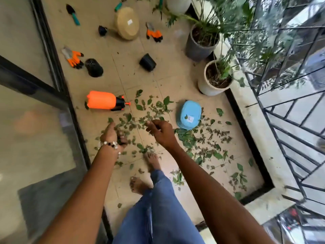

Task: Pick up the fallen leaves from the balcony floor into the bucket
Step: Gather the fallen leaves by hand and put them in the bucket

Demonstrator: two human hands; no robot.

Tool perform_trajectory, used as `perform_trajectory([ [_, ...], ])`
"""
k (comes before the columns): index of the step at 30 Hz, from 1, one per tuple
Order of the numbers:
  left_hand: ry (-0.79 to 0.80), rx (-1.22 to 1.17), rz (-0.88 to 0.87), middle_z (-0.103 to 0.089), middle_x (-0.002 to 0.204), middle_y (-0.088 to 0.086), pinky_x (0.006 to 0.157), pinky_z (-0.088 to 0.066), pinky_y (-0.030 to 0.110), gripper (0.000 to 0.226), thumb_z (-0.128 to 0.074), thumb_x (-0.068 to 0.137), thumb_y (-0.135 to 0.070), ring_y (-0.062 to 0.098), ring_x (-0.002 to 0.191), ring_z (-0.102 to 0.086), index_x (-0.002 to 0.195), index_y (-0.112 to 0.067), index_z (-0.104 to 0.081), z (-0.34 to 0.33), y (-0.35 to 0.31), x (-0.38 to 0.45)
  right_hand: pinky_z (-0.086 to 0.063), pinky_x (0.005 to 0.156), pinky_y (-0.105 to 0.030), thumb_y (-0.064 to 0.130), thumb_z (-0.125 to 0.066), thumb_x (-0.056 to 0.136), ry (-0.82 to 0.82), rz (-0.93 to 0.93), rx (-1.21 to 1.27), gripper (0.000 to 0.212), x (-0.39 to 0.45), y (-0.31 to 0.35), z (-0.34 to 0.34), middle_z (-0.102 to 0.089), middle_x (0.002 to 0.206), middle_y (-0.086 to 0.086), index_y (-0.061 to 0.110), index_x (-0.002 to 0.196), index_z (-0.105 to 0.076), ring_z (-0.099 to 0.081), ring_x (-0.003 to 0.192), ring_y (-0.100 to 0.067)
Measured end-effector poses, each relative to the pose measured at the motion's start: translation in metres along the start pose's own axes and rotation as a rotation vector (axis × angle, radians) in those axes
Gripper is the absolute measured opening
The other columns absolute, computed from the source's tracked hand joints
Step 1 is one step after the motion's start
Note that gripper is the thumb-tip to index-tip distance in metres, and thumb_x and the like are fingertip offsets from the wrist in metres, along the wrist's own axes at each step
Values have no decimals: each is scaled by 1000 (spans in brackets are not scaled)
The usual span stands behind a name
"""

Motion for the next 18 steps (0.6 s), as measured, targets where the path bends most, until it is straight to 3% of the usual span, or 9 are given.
perform_trajectory([
  [6, -105, -86, -84, -36, 42, -6, 34, -26, 12, 38, -46, 96, -41, 9, 31, -31, 65, -21, -35, 35, -6, 130, -52, 67, -42, 45, -45, 92, 203, -18, -173, 46, 74, -122, -85, -69, 72, -11, 7, 78, -69, -65, 67, -26],
  [8, -196, -63, -127, -41, 48, -5, 37, -33, 17, 37, -50, 95, -41, 9, 37, -37, 67, -21, -38, 51, -7, 196, -50, 66, -38, 42, -47, 92, 279, 3, -232, 44, 107, -170, -121, -69, 74, -11, 7, 79, -68, -63, 69, -27],
  [11, -235, -115, -169, -37, 38, -5, 36, -28, 9, 41, -52, 94, -43, 10, 28, -32, 64, -20, -39, 76, -5, 298, -38, 66, -27, 29, -51, 92, 380, 56, -318, 30, 158, -235, -178, -65, 76, -9, 7, 84, -69, -61, 73, -25],
  [14, -243, -107, -174, -36, 40, -6, 36, -30, 9, 41, -52, 93, -45, 10, 28, -31, 63, -21, -38, 98, -1, 400, -41, 73, -27, 15, -56, 92, 508, 133, -473, 19, 209, -294, -248, -68, 99, -19, 4, 100, -69, -63, 92, -33],
  [16, -260, -91, -230, -35, 38, -6, 35, -27, 9, 41, -50, 95, -42, 10, 27, -30, 63, -20, -36, 104, -3, 463, -47, 89, -35, 14, -58, 91, 610, 198, -574, 27, 240, -328, -295, -64, 114, -23, 2, 113, -65, -59, 107, -36],
  [18, -271, -86, -297, -35, 40, -6, 35, -24, 9, 41, -48, 96, -41, 10, 28, -29, 63, -20, -35, 106, -12, 519, -45, 97, -42, 17, -59, 91, 680, 288, -693, 35, 272, -358, -344, -59, 122, -24, 0, 122, -60, -53, 115, -36],
])
Point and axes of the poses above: each hand's wrist, its own x-axis towards the middle knuckle, its own z-axis out of the back of the hand, y = z × x, the point moved 4 cm from there along x, towards the middle knuckle
